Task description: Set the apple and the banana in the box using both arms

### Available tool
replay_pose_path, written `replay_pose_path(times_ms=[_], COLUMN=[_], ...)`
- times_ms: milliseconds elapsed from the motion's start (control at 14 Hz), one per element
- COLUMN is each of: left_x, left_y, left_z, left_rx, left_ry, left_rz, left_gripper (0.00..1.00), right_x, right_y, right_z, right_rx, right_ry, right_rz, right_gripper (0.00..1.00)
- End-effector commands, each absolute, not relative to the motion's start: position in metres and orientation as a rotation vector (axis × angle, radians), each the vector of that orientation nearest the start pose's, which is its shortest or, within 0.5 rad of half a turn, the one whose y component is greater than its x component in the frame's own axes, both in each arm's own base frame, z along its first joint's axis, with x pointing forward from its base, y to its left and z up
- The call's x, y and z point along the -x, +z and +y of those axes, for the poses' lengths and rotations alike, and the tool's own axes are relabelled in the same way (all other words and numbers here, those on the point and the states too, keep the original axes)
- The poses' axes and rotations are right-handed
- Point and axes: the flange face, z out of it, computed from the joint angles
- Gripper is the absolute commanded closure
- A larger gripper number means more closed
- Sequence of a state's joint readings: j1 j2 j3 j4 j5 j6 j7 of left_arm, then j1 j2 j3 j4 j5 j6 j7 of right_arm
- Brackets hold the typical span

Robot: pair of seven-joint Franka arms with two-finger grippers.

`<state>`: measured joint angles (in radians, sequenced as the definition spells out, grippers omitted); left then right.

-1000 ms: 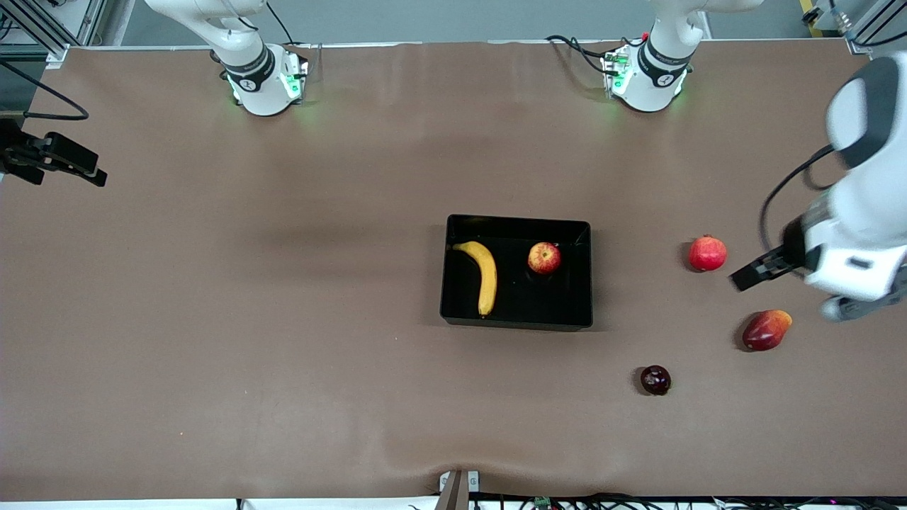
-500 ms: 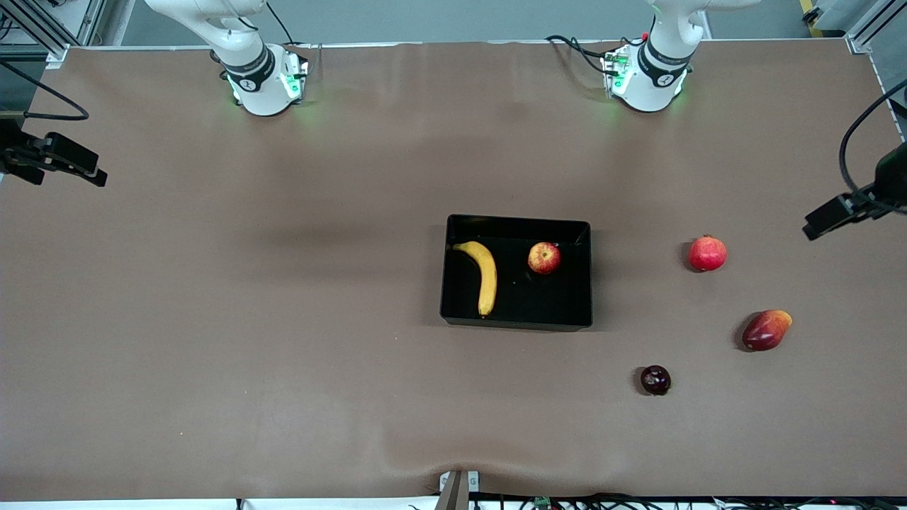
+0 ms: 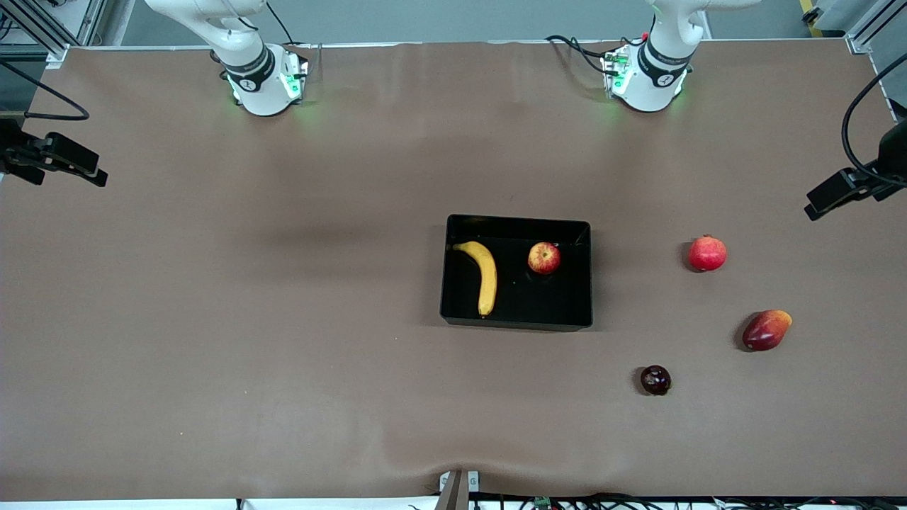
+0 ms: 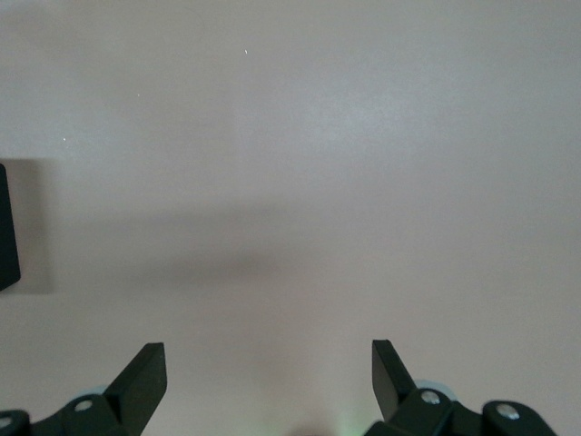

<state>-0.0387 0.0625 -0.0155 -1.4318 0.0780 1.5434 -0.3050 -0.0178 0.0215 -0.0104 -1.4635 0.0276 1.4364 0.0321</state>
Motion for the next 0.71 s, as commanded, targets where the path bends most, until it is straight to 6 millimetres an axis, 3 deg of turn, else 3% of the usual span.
replay_pose_path(times_ms=[0,214,643], left_x=[-0.538,-0.516,-0.507], left_y=[0.654,0.655,0.667], left_z=[-0.02,-0.02,-0.022], left_rx=[3.048,3.051,3.116], left_ry=[-0.139,-0.112,-0.037], left_rz=[-0.318,-0.262,-0.149], left_gripper=[0.0,0.0,0.0], right_x=[-0.549,-0.549,-0.549], right_y=[0.654,0.655,0.655], right_z=[-0.006,-0.008,-0.009], right_rx=[3.101,3.099,3.1], right_ry=[0.072,0.07,0.07], right_rz=[0.095,0.099,0.1], right_gripper=[0.0,0.0,0.0])
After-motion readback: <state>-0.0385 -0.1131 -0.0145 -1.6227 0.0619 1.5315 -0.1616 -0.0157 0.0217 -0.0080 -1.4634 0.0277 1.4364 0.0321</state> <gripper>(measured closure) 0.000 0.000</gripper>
